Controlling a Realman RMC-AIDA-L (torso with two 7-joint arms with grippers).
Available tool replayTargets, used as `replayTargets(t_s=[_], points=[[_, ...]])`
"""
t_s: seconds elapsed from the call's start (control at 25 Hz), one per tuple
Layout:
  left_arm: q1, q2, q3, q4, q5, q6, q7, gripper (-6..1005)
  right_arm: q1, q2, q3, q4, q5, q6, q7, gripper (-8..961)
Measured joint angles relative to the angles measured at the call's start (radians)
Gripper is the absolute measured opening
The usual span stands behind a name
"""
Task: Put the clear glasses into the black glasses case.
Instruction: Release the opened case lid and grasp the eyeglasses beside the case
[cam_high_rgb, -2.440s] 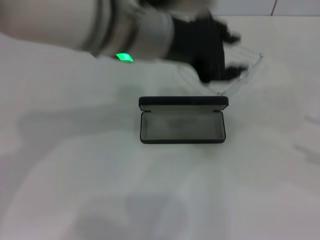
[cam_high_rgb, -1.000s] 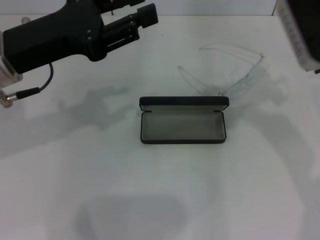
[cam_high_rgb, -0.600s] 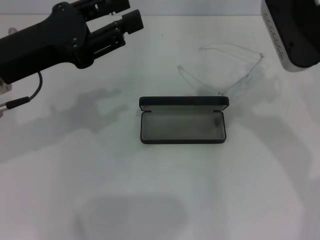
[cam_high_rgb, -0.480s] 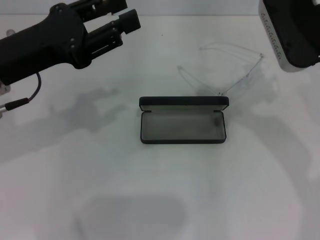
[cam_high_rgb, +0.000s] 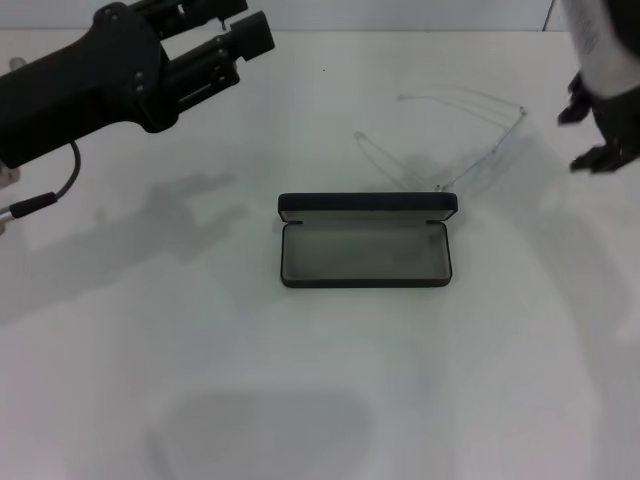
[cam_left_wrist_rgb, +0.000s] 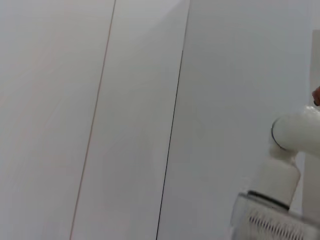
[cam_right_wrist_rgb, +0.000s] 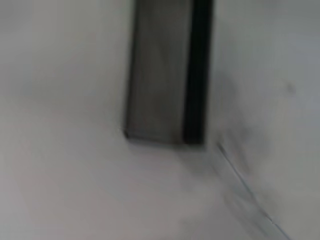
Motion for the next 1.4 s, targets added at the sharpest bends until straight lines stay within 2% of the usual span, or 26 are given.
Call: replayTargets(t_s=[0.08,0.16,0.32,0.48,0.56,0.8,1.08,1.4], points=[[0.0,0.0,-0.008,-0.006,-0.002,0.005,0.001,509,0.042,-0.002,0.077,0.022,0.044,-0.089,-0.006,452],[-0.001,0.0,-0.014,-0.017,-0.007,0.012,0.003,508,0.069,-0.002,0.099,0.031,0.045,-0.134,-0.007,455],[-0.003,0.0,-0.031,-0.051,-0.02,0.038,0.013,508,0.081,0.002,0.034,0.02,0.014,-0.149,-0.002,460],[0.0,0.0,-0.046,-0.073,-0.024,0.061,0.023,508,0.065,0.006,-0.057,0.01,-0.015,-0.094,-0.005,465],[0.004,0.001,-0.05,-0.076,-0.025,0.069,0.027,508,0.062,0.006,-0.072,0.014,-0.014,-0.074,-0.023,578],[0.007,0.001,-0.057,-0.077,-0.02,0.077,0.03,508,0.06,0.007,-0.082,0.021,-0.008,-0.006,-0.135,702],[0.003,0.002,-0.058,-0.078,-0.015,0.082,0.033,507,0.06,0.007,-0.118,0.091,-0.01,0.118,-0.251,706],[0.004,0.002,-0.058,-0.08,-0.015,0.082,0.04,507,0.077,0.008,-0.135,0.292,-0.002,0.314,-0.366,706]])
